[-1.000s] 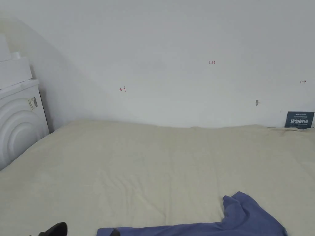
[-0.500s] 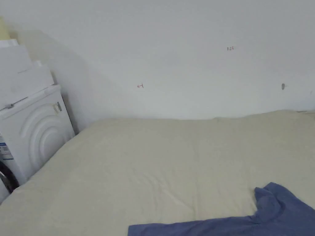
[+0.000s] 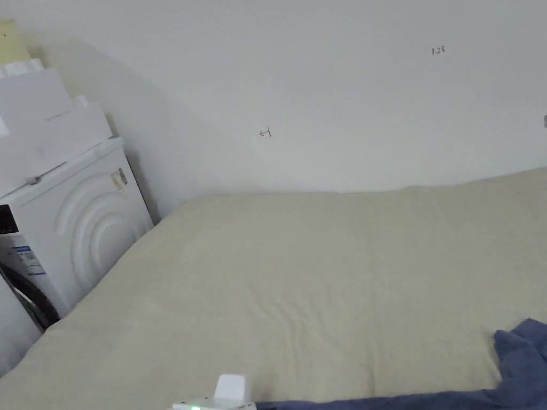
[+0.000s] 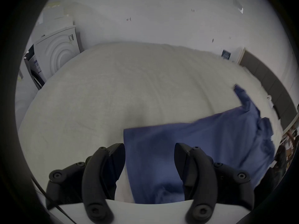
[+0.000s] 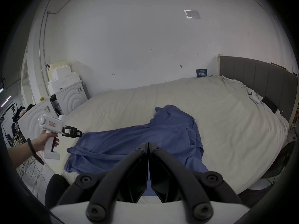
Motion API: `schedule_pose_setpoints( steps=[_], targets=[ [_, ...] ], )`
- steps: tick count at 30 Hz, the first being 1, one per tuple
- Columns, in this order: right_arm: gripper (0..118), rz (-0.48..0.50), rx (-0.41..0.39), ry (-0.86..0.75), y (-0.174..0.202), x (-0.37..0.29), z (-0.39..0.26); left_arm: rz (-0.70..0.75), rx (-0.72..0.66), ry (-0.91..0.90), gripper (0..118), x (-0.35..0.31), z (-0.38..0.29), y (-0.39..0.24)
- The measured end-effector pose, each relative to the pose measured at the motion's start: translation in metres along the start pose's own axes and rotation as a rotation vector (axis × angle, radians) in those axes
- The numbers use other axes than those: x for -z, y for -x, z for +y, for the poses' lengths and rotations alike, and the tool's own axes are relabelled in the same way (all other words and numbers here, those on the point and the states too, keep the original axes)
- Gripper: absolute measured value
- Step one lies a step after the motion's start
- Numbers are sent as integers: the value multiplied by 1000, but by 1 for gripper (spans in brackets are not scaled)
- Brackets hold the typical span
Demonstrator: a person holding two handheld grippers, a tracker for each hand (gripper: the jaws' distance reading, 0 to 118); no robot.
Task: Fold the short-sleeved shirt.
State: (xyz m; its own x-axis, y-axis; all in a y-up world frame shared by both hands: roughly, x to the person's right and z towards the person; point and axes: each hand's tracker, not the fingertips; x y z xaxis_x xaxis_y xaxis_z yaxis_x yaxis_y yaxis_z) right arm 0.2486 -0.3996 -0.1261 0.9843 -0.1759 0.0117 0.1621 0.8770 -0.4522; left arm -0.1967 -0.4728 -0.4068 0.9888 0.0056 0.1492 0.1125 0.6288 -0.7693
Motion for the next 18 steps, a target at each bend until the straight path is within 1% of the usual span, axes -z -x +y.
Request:
schedule_pose_setpoints(
  steps=[1, 3, 5, 7, 8, 9, 10, 11, 12, 13, 14, 15, 16, 17, 18],
  targets=[
    [0, -14, -4, 10, -2, 2, -1, -3, 21, -1, 70, 7, 3, 0],
    [1, -35, 4, 26, -7, 6, -1, -15, 11, 9, 71, 15, 6, 0],
    [1, -40, 33, 46, -13, 10, -3, -36, 8, 26, 75, 30, 9, 1],
    [1, -42, 79, 66, -20, 13, -4, -23, 7, 58, 75, 48, 5, 0],
    [1, -41, 93, 71, -22, 14, -4, -43, 10, 77, 79, 56, 2, 1],
    [1, -46, 99, 70, -24, 13, -5, -44, 19, 64, 80, 57, -3, 0],
    [1, -49, 106, 70, -26, 13, -6, -47, 46, 4, 78, 53, -7, -2],
    [2, -53, 112, 71, -27, 12, -6, -32, 63, 0, 72, 49, -11, -5],
    [3, -56, 116, 74, -27, 11, -6, -13, 87, -5, 62, 47, -12, -6],
    [5, -61, 119, 77, -28, 12, -7, 1, 94, 2, 39, 44, -12, -9],
    [9, -65, 122, 80, -30, 13, -7, -15, 92, 4, 19, 38, -11, -14],
    [16, -69, 126, 82, -31, 14, -8, -36, 108, 7, 7, 37, -10, -19],
    [16, -80, 124, 80, -31, 14, -7, -44, 142, 18, 7, 38, -10, -28],
    [20, -94, 124, 73, -32, 15, -6, -5, 182, 28, 7, 42, -12, -37],
    [29, -101, 127, 72, -34, 16, -5, 41, 220, 36, 6, 48, -12, -41]
  ],
)
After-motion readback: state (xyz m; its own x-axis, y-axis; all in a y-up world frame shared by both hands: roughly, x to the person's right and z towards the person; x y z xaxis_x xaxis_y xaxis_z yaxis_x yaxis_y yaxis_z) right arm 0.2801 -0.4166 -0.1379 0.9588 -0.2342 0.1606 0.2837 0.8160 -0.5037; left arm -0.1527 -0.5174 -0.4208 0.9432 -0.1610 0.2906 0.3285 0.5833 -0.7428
